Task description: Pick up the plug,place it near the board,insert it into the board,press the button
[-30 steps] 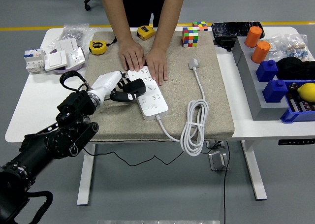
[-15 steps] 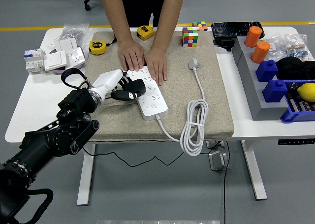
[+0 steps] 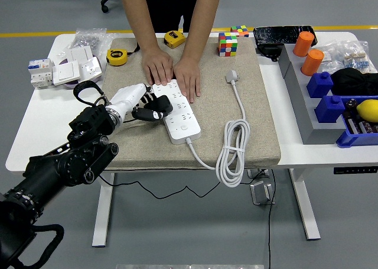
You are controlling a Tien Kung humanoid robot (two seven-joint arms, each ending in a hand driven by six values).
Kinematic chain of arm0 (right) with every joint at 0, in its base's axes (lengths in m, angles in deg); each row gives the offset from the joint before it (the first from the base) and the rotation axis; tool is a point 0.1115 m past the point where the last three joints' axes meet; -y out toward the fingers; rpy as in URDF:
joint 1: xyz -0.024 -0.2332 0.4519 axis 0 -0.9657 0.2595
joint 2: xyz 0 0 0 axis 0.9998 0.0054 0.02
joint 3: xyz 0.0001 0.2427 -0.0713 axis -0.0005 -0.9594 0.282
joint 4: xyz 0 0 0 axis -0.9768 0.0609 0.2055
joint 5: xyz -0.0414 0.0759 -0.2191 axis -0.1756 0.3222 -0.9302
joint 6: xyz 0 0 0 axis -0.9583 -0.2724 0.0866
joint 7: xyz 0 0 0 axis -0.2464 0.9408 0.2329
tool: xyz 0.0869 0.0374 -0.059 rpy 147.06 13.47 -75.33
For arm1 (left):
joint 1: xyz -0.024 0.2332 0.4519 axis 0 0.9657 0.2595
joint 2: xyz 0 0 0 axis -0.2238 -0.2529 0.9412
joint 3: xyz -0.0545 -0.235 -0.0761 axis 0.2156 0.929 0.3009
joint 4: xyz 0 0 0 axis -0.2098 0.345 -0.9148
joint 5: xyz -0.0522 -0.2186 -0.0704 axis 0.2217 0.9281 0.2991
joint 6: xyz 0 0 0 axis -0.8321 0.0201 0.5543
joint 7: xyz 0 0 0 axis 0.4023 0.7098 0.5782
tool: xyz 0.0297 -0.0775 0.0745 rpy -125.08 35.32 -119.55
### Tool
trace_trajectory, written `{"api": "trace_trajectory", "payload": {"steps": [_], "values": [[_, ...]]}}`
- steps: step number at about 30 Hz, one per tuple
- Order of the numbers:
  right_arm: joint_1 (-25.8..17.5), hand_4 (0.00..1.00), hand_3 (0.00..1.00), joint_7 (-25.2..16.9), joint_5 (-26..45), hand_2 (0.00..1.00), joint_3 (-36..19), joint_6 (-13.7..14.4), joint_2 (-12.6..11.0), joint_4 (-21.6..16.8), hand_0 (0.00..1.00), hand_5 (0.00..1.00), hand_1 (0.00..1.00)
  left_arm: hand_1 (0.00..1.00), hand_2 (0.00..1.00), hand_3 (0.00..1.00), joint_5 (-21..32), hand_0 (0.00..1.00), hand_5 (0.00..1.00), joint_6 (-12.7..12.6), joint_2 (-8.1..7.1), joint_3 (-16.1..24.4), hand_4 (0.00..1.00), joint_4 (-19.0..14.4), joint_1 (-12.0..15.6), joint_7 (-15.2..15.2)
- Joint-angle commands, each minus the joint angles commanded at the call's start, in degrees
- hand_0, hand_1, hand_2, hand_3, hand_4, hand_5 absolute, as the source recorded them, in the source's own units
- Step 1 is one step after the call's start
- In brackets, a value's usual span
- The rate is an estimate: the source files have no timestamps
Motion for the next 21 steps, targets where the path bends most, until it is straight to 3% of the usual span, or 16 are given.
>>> {"api": "trace_trajectory", "payload": {"steps": [1,6,7,12,13,21], "values": [[0.0,0.998,0.858,0.0,0.0,0.859,0.0,0.0,0.0,0.0,0.969,0.899,0.913,0.465,0.433,0.488,-0.2,0.394,0.268,-0.1,0.00,0.0,0.661,0.0,0.0,0.0],[0.0,0.998,0.858,0.0,0.0,0.859,-0.1,0.0,0.1,0.0,0.969,0.899,0.913,0.465,0.433,0.488,-2.1,0.394,0.268,-0.7,0.00,0.0,0.661,-0.3,0.0,-0.2],[0.0,0.998,0.856,0.0,0.1,0.860,-0.1,0.0,0.1,0.0,0.969,0.898,0.912,0.295,0.285,0.449,-2.5,0.351,0.197,-0.8,0.00,0.0,0.636,-0.3,0.0,-0.3],[0.0,0.998,0.856,-0.1,0.0,0.860,-0.2,0.0,0.1,0.0,0.969,0.898,0.912,0.295,0.285,0.449,-3.9,0.351,0.197,-0.8,0.00,0.1,0.636,-0.4,-0.1,-0.6],[0.0,0.998,0.857,-0.1,0.0,0.860,-0.2,0.0,0.1,0.0,0.969,0.898,0.912,0.223,0.237,0.417,-3.9,0.334,0.180,-0.8,0.00,0.0,0.650,-0.5,-0.1,-0.7],[-0.1,0.998,0.857,0.0,-0.1,0.860,-0.3,0.1,0.1,0.0,0.969,0.898,0.912,0.205,0.225,0.394,-2.8,0.330,0.179,-0.9,0.00,0.4,0.657,-1.4,0.2,-0.4]]}}
